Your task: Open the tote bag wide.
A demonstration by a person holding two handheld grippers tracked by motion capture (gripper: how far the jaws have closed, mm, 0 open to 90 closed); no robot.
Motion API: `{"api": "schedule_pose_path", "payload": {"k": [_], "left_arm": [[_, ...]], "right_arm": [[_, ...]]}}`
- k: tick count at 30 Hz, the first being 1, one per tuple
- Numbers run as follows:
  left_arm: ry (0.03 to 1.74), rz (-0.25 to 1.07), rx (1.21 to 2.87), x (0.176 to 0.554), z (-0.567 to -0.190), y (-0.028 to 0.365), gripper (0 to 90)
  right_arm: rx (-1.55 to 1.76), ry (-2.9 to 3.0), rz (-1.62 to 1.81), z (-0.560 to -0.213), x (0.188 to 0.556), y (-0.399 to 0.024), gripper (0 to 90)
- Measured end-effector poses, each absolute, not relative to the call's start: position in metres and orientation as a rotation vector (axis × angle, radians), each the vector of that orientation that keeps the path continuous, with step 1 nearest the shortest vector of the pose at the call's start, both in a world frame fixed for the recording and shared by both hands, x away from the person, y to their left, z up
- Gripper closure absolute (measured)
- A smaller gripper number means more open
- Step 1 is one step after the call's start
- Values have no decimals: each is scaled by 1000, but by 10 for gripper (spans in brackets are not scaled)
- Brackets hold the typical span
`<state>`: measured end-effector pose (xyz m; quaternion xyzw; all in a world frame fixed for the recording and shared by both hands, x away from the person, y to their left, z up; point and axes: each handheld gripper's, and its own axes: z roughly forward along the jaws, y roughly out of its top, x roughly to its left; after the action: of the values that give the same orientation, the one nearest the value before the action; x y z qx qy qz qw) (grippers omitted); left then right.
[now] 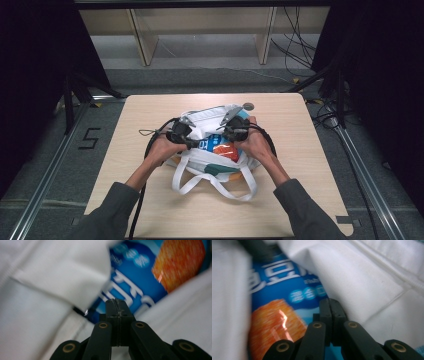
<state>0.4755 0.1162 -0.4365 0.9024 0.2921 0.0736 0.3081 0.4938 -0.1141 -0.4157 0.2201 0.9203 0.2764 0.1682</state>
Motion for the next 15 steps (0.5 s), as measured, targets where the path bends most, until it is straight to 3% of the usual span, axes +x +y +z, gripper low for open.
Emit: {"api": "schedule_pose_path", "payload": {"k": [9, 12, 15], "left_arm": [[694, 162, 2435, 435, -455, 123, 896], [687, 168, 2409, 440, -446, 128, 890], [682, 203, 2348, 451, -428, 130, 869]], "right_arm": [[937, 2506, 607, -440, 565, -115, 900], [973, 2520, 604, -448, 568, -116, 900], [984, 2515, 748, -432, 562, -125, 900]]}}
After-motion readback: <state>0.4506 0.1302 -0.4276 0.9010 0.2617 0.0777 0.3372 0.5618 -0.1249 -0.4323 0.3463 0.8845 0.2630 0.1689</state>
